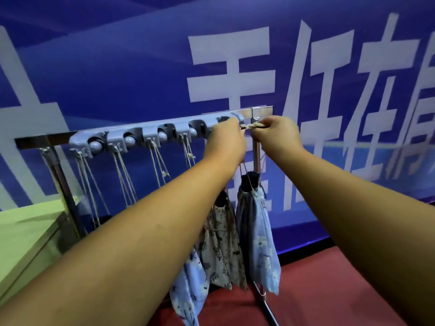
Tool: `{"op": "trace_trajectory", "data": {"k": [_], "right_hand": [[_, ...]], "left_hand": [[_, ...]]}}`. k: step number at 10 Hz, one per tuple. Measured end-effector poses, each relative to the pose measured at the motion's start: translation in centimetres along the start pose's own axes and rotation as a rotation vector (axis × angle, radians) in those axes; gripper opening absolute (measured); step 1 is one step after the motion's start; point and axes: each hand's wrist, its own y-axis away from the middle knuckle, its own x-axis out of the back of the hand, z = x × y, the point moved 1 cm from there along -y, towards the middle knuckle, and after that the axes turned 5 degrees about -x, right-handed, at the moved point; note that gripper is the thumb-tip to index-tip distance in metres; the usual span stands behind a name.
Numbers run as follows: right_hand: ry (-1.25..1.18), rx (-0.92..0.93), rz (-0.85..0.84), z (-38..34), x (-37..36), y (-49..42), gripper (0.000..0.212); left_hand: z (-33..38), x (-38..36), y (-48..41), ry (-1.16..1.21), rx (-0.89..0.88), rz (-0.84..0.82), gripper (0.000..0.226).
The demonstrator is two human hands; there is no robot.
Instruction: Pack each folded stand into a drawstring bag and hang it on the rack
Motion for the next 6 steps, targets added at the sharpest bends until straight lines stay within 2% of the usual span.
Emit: {"op": "trace_trajectory", "data": {"k": [1, 2, 3, 4, 6], "right_hand": [[0.009, 0.004, 0.007, -0.5, -1.3, -1.4, 0.016], [-0.062, -0.032, 0.006, -0.3, -2.6, -2.6, 0.017], [-0.079, -0.100, 0.008, 0.4, -3.3, -2.6, 0.020], [-0.126, -0.125, -0.058, 1.7, -3.8, -1.8, 0.017], [0.015, -0.131, -0.125, 3.1, -3.4, 0.0, 0.017]], "left_hand": [[0.3, 0.2, -1.6, -0.124, -0.010, 0.026, 0.010], [0.2, 0.1, -2.4, -0.214, 0.025, 0.030, 0.014], [-0.2, -0.7, -2.5, -0.252, 0.036, -0.027, 0.015], [-0.8, -1.6, -2.0, -0.272, 0.066, -0.073, 0.017], [-2.1, -1.6, -0.8, -0.259, 0.056, -0.135, 0.018]]}}
